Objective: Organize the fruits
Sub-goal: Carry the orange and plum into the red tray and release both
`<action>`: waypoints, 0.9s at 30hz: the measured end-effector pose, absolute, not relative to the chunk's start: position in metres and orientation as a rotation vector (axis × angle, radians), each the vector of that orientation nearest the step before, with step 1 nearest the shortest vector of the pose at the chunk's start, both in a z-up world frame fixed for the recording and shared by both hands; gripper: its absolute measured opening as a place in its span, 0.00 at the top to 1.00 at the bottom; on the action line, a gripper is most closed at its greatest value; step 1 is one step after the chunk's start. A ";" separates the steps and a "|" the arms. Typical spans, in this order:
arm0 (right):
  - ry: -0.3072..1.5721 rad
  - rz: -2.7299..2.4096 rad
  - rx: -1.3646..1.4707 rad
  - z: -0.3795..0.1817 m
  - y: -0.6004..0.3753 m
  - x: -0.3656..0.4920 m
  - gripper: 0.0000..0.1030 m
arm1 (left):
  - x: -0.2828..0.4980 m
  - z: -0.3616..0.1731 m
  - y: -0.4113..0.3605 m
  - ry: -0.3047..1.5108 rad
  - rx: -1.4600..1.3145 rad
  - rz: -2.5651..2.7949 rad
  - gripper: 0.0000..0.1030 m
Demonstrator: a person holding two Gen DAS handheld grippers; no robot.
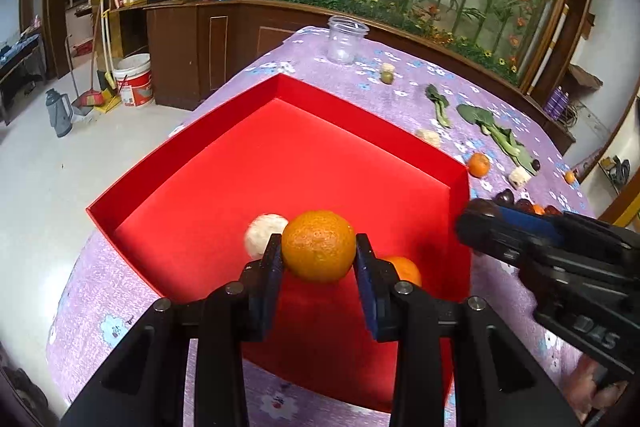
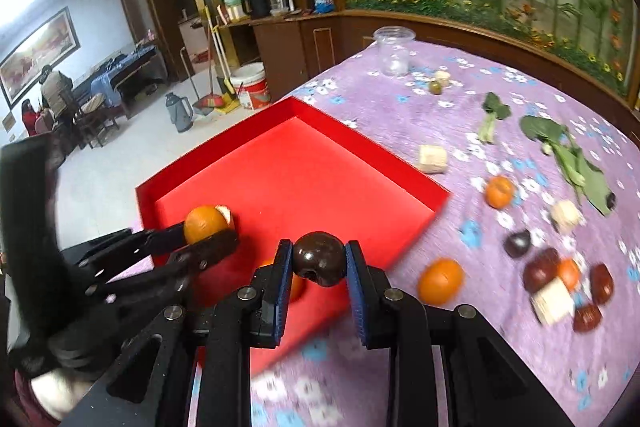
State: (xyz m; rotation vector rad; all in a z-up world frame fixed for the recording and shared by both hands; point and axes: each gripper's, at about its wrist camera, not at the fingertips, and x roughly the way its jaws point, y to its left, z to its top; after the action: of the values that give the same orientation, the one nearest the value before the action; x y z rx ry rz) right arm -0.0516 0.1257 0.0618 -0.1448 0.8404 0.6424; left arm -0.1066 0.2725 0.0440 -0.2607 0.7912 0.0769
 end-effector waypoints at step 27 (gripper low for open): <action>0.830 0.606 -0.060 0.059 0.103 -0.045 0.40 | -0.122 0.076 0.263 0.744 -0.338 0.041 0.30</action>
State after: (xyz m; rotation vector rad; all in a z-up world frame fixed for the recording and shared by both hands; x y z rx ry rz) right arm -0.0449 0.1028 0.0588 -0.0602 0.8305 0.6063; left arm -0.1221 0.2630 0.0761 -0.3381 0.7440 0.0406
